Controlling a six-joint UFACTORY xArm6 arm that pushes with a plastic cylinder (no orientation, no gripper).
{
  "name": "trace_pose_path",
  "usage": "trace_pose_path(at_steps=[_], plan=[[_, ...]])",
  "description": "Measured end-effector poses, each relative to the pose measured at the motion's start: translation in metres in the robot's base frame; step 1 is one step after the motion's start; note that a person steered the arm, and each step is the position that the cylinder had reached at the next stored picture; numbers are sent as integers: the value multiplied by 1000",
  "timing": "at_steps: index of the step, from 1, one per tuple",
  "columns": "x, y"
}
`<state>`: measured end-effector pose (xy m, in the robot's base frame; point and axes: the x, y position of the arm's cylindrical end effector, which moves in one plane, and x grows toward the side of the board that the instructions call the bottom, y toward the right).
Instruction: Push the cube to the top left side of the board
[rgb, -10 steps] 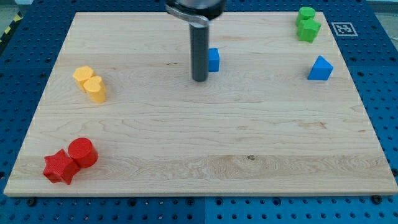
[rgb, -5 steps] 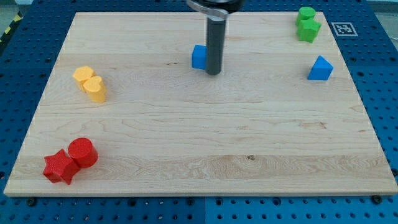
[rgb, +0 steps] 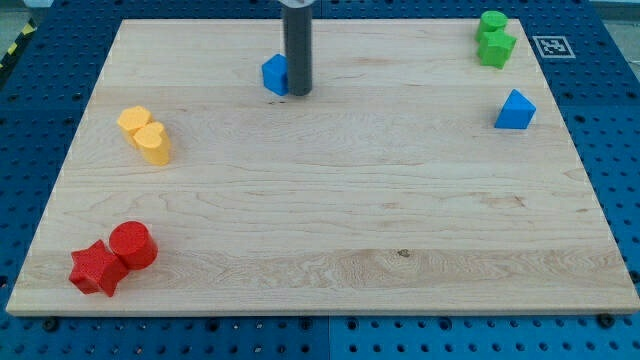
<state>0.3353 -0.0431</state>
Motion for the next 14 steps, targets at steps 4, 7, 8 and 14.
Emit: trace_pose_path(at_steps=[4, 7, 8, 14], plan=[[-10, -55], [-50, -73], [-64, -88], [-106, -116]])
